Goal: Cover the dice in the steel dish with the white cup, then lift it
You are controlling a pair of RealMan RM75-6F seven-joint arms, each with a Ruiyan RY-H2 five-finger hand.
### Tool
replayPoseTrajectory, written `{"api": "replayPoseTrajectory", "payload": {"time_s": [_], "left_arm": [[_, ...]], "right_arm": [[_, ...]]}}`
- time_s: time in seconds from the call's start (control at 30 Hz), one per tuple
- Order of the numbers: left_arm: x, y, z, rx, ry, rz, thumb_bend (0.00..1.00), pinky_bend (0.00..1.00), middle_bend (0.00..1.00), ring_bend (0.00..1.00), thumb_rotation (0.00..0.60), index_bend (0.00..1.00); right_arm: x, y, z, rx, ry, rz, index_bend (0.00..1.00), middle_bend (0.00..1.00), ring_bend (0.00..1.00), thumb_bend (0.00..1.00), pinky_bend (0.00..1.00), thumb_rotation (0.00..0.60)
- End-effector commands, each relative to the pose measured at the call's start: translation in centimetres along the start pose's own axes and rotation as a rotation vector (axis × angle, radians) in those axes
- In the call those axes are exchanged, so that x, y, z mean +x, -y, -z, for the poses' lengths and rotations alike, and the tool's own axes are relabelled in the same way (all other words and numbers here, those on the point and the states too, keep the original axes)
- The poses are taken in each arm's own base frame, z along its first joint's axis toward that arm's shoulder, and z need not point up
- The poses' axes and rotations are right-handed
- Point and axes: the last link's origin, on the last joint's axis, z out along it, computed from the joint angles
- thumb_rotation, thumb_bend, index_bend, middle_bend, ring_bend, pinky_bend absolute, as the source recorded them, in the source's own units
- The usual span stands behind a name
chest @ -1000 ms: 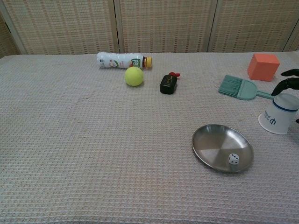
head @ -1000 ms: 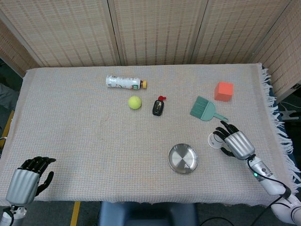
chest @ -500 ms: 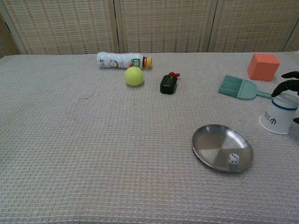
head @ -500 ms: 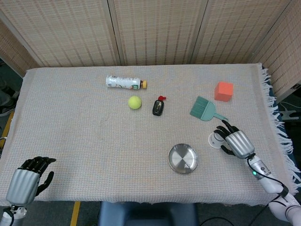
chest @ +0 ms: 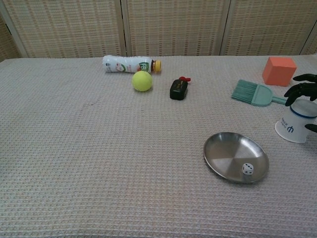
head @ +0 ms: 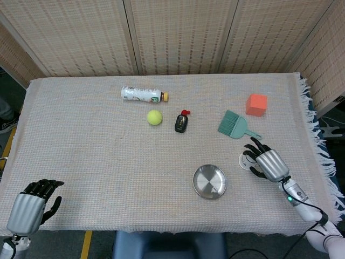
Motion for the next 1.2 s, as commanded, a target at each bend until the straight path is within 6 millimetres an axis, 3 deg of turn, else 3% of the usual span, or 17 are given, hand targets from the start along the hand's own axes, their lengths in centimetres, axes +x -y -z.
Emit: {"api": "replayPoseTrajectory", "payload": {"time_s": [0.03, 0.3, 0.43, 0.63, 0.87, 1.03, 1.2], "left_arm": [[0.0, 0.0, 0.0, 0.000, 0.001, 0.000, 0.40, 0.46, 0.39, 0.34, 0.600, 0.35], [0.0, 0.0, 0.0, 0.001, 0.002, 0.002, 0.40, 0.46, 0.39, 0.34, 0.600, 0.35], [0.0, 0.0, 0.0, 0.001, 0.002, 0.001, 0.40, 0.46, 0.39, 0.34, 0.600, 0.35], [0.0, 0.0, 0.0, 0.000, 0.001, 0.000, 0.40, 0.46, 0.39, 0.34, 0.600, 0.35], [0.0, 0.0, 0.0, 0.001, 0.001, 0.000, 0.40, 0.46, 0.39, 0.35, 0.600, 0.35], [-0.1, 0.0, 0.0, 0.000, 0.003, -0.004, 0.40, 0.46, 0.39, 0.35, 0.600, 0.35], [-0.1, 0.0, 0.0, 0.001, 0.001, -0.004, 0.40, 0.46, 0.40, 0.35, 0.600, 0.35]], "right_arm": [[-0.1, 0.0, -0.1, -0.002, 0.005, 0.004, 0.31, 0.18, 0.01, 0.24, 0.34, 0.600], [-0.9, -0.3, -0.5, -0.033, 0.038, 0.012, 0.31, 0.18, 0.01, 0.24, 0.36, 0.600], [-0.9, -0.3, -0.6, -0.039, 0.022, -0.001, 0.35, 0.20, 0.05, 0.24, 0.43, 0.600], [-0.6, -0.1, -0.5, -0.042, -0.031, 0.018, 0.59, 0.44, 0.33, 0.24, 0.68, 0.600], [-0.4, 0.2, -0.6, -0.052, -0.071, 0.031, 0.70, 0.57, 0.49, 0.24, 0.77, 0.600], [-0.3, 1.6, -0.8, 0.001, -0.092, -0.037, 0.70, 0.57, 0.49, 0.24, 0.77, 0.600], [0.5, 4.2, -1.4, 0.091, -0.109, -0.191, 0.70, 0.57, 0.49, 0.24, 0.78, 0.600]]}}
